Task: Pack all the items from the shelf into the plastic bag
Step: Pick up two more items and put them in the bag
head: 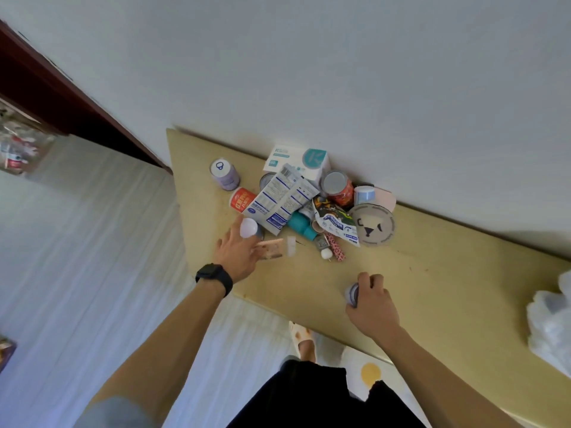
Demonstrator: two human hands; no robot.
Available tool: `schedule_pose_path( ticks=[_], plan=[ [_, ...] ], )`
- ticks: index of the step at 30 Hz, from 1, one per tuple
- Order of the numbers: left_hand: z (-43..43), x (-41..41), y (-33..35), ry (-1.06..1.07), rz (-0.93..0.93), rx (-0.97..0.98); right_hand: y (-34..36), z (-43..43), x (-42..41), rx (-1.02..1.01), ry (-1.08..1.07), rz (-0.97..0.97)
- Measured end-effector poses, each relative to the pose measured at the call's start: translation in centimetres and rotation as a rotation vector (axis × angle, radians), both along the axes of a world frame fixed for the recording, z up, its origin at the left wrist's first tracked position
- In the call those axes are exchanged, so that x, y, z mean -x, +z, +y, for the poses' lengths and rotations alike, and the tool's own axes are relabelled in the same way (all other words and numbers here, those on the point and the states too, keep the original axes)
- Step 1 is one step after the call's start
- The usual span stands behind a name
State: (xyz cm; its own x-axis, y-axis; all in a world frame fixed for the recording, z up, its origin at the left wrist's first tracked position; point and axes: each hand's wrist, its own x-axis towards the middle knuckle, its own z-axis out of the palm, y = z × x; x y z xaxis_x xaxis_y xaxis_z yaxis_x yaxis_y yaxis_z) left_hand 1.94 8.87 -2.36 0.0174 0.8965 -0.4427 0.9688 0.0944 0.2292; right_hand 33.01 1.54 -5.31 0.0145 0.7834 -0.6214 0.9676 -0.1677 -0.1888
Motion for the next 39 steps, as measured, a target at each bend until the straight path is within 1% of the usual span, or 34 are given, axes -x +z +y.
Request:
schedule_pose_path(
  ticks=[3, 7, 9, 12, 14, 15, 17, 19, 21, 23, 26, 30, 35, 39],
  plan=[
    [1.9, 0.0, -1.0, 0.022, -0.040, 0.031, 0.0, -0.1, -0.3, 0.005, 0.013, 0.008],
    [1.9, -0.5, -1.9, 0.027, -0.004, 0.001, 0.0, -0.1, -0.1, 0.007, -0.001, -0.020],
    [1.0, -0.7, -1.8, 0.052, -0.032, -0.024, 0.1, -0.1, 0.0, 0.010, 0.007, -0.043],
    [-1.1, -1.0, -1.1, 0.152, -0.143, -0.076, 0.4, 0.1, 0.0, 0.038, 0.018, -0.043],
    [-2.9, -1.5, -0.4, 0.302, -0.305, -0.067, 0.8, 0.3, -0.3, 0.047, 0.004, -0.012],
    [-3.8, -1.8, -0.1, 0.376, -0.397, -0.048, 1.0, 0.2, -0.6, 0.036, -0.037, 0.028],
    [-5.6, -2.8, 1.0, 0.476, -0.585, -0.032, 1.7, -0.5, -1.8, 0.001, -0.193, 0.158],
    [-7.2, -4.3, 2.1, 0.589, -0.787, 0.012, 2.8, -1.6, -3.2, -0.022, -0.396, 0.322],
    [-8.5, -6.8, 3.3, 0.704, -0.958, 0.098, 4.8, -3.2, -5.4, -0.049, -0.630, 0.514],
    [-9.5, -9.9, 4.4, 0.730, -1.060, 0.160, 7.1, -5.2, -8.0, -0.084, -0.830, 0.670],
    [-10.1, -15.3, 5.9, 0.626, -1.110, 0.231, 11.0, -8.3, -12.7, -0.175, -1.041, 0.816],
    [-9.8, -24.5, 7.8, 0.427, -1.122, 0.283, 15.4, -12.1, -20.9, -0.356, -1.241, 0.930],
    [-9.7, -39.0, 10.8, 0.154, -1.073, 0.247, 17.3, -17.3, -32.1, -0.554, -1.403, 1.028],
    [-11.1, -51.8, 13.4, -0.023, -1.012, 0.215, 17.3, -21.6, -40.6, -0.543, -1.459, 1.078]
  ],
)
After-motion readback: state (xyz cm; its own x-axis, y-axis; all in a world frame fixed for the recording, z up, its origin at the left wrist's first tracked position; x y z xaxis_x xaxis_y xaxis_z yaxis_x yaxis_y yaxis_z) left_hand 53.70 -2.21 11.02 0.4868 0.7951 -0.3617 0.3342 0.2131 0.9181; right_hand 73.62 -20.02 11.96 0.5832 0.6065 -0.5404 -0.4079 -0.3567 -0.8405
